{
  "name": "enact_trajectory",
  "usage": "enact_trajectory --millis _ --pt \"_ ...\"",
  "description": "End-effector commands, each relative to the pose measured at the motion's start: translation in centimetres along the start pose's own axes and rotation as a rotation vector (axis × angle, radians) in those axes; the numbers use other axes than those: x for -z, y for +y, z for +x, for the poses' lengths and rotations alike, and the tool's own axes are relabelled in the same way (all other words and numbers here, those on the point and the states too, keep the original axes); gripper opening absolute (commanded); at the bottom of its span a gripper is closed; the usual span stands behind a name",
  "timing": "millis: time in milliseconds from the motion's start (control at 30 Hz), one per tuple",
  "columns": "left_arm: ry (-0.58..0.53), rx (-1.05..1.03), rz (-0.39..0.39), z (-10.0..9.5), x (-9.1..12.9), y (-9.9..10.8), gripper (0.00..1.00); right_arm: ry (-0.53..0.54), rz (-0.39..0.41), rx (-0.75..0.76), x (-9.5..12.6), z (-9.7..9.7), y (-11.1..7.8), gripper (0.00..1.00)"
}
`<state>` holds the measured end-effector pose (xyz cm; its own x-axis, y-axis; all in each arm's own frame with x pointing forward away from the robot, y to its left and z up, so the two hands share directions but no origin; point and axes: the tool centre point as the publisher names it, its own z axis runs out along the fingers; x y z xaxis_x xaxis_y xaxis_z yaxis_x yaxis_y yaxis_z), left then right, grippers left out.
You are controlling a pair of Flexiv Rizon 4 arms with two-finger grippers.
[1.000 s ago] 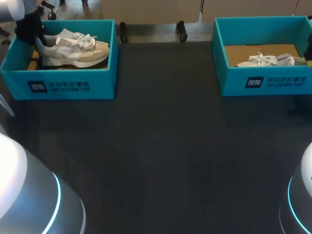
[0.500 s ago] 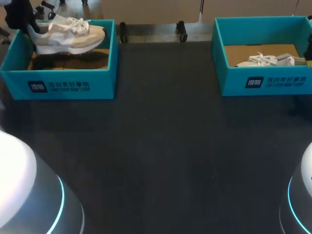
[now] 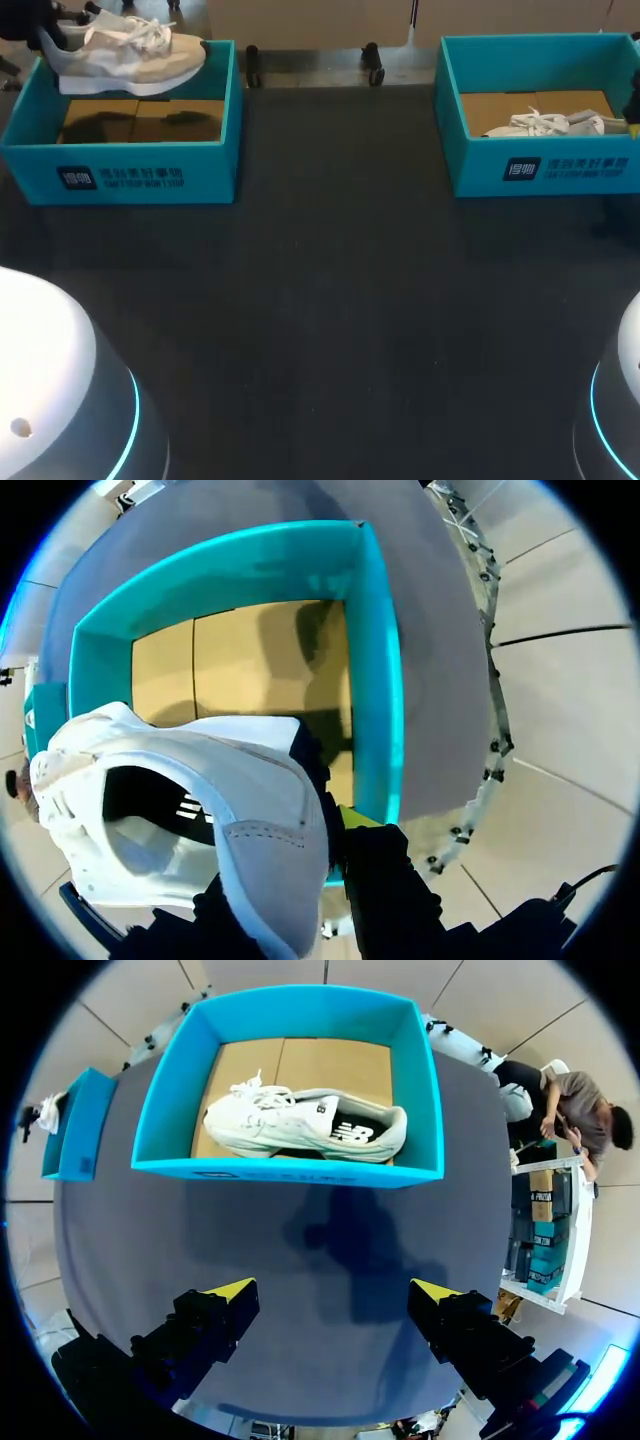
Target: Take the shoe out of the shoebox, open the shoe tongue, remove and reinsert the insole, then place the shoe into the shoebox
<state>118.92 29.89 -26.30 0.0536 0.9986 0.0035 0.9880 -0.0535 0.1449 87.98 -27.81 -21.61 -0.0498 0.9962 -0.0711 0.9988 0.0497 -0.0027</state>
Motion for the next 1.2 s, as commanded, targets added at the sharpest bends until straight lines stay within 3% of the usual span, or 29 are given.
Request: enact_trajectory --millis 33,467,533,1200 --pt "0.005 0.005 -0.046 0.0 2.5 -1.7 0.00 0.000 -0.001 0.000 0.0 0.0 0.0 1.00" --pt "0.034 -0.008 -0.105 1.8 6.4 -2.5 0.00 0.000 -0.001 0.000 0.0 0.0 0.0 1.00" --pt "-0.044 -0.021 -0.123 2.0 7.3 -2.6 0.00 0.000 -0.001 0.000 0.0 0.0 0.0 1.00" --pt "-0.044 -0.021 -0.123 2.0 7.3 -2.6 0.00 0.000 -0.001 0.000 0.0 0.0 0.0 1.00"
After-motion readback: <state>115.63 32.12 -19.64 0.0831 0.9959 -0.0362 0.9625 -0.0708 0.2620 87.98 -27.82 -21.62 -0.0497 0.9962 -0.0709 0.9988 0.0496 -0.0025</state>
